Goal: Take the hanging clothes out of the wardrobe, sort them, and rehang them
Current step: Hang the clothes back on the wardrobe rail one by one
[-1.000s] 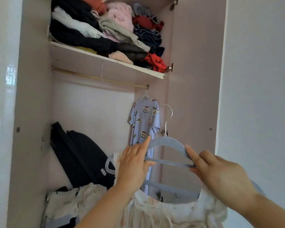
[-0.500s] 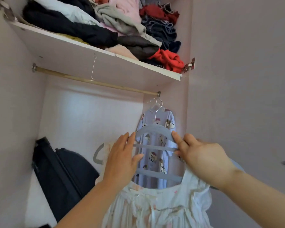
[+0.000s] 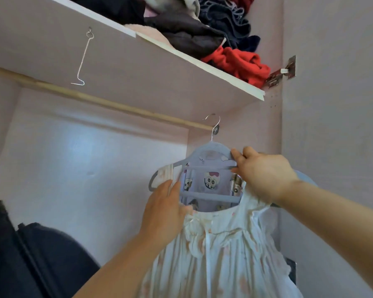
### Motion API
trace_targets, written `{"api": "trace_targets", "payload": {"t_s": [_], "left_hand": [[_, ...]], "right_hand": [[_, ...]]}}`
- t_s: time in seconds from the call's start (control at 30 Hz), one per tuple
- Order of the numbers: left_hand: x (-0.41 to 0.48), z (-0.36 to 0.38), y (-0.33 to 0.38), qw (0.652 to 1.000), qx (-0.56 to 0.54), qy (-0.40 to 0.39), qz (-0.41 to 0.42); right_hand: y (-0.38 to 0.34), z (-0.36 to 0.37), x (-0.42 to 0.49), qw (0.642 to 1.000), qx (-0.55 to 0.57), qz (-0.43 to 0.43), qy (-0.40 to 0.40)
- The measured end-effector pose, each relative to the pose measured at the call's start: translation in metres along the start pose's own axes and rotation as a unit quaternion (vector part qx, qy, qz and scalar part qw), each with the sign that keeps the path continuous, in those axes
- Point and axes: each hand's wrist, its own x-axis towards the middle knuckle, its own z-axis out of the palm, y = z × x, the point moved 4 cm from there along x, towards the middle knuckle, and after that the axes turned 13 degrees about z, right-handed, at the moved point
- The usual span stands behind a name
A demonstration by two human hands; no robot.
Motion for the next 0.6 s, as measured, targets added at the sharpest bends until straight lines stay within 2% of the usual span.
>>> {"api": "trace_targets", "payload": {"t_s": [0.33,0.47,0.53,0.6], "left_hand": [[0.073,0.089,-0.099,0.998,-0.010,0.015,0.060],[0.085,0.117,-0.130,0.998,0.015,-0.032,0.054],[0.090,0.121,-0.140,0.998,0.013,-0.012,0.061],[0.092,0.133,-0.149,0.997,0.000,-0.036,0.061]], "right_hand": [[-0.035,0.108,0.134,0.992,-0.029,0.086,-0.092],[-0.040,0.127,0.174,0.988,-0.048,0.114,-0.096],[-0.047,0.139,0.186,0.986,-0.054,0.119,-0.108],[-0.057,0.154,0.193,0.984,-0.058,0.116,-0.120]]}}
